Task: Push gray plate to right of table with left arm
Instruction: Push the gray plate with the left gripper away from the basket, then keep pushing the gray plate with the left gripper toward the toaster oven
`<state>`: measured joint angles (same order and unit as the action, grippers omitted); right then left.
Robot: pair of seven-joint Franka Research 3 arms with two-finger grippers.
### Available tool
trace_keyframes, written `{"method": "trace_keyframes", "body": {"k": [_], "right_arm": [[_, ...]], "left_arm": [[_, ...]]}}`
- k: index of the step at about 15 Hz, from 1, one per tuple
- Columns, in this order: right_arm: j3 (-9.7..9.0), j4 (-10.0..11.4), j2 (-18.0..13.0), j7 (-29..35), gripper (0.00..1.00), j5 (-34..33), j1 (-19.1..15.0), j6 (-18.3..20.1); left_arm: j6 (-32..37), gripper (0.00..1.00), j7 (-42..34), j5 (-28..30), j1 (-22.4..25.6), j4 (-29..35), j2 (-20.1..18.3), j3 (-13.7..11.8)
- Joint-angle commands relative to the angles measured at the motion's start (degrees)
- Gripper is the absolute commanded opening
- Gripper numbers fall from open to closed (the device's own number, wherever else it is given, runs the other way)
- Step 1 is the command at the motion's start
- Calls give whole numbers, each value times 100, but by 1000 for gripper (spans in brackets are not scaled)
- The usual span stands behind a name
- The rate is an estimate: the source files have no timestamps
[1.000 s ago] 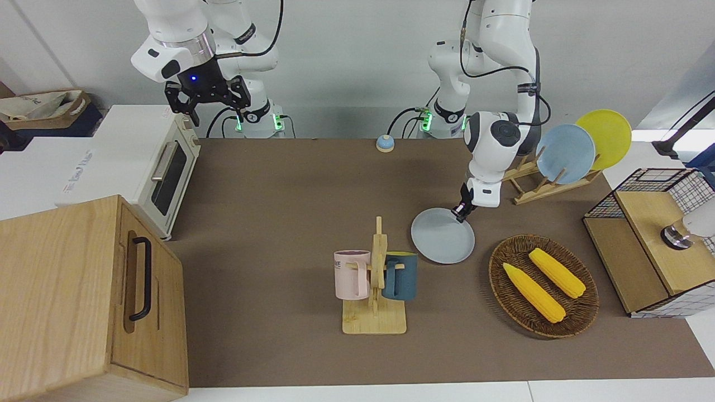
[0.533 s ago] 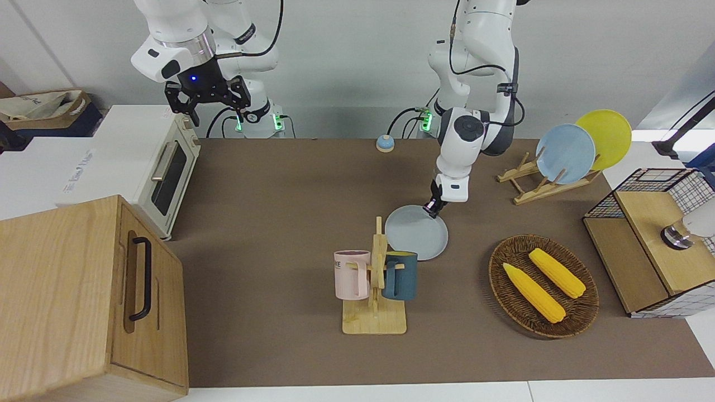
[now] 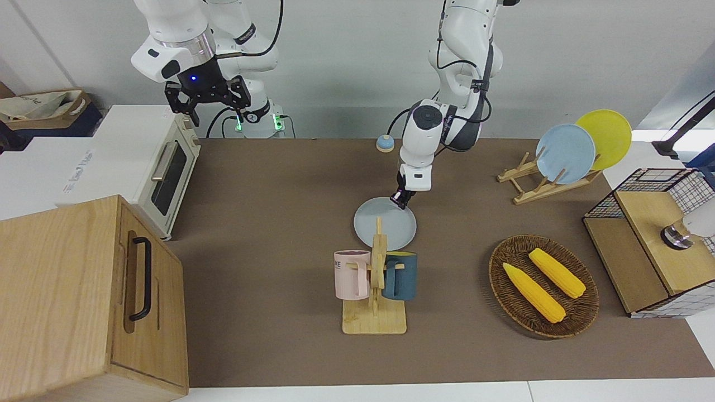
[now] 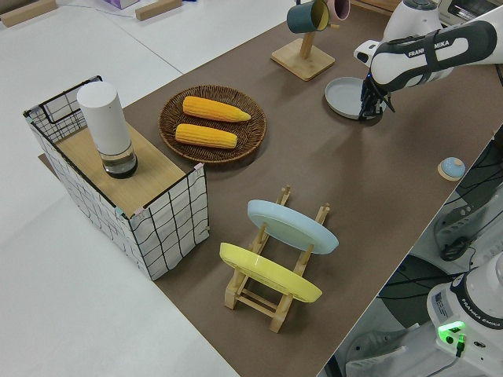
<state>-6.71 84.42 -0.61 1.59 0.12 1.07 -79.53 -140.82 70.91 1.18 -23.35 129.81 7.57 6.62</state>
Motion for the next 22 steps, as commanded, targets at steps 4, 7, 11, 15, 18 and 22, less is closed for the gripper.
{"method": "trace_keyframes", "body": {"k": [4,7,11,15,18,22], "right_arm": [[-85,-22,-36,8,983,59,-116,69],[-85,-22,-36,8,983,59,-116,69],[-85,-22,-36,8,983,59,-116,69],[-76,-22,-36,8,983,59,-116,69],[-76,-22,-36,8,983,59,-116,69],[-85,-22,-36,8,983,59,-116,69]], "left_arm": [[64,0,1783,-583,-1099,-640,578,-47],[326,0,2338,-583,-1557,-1201,991,-56],[477,0,2725,-583,-1883,-1713,1361,-56],[486,0,3260,-776,-2234,-2100,1642,-47],[477,0,3385,-768,-2446,-2135,1678,-47],[512,0,3675,-777,-2718,-2486,1871,-56]]}}
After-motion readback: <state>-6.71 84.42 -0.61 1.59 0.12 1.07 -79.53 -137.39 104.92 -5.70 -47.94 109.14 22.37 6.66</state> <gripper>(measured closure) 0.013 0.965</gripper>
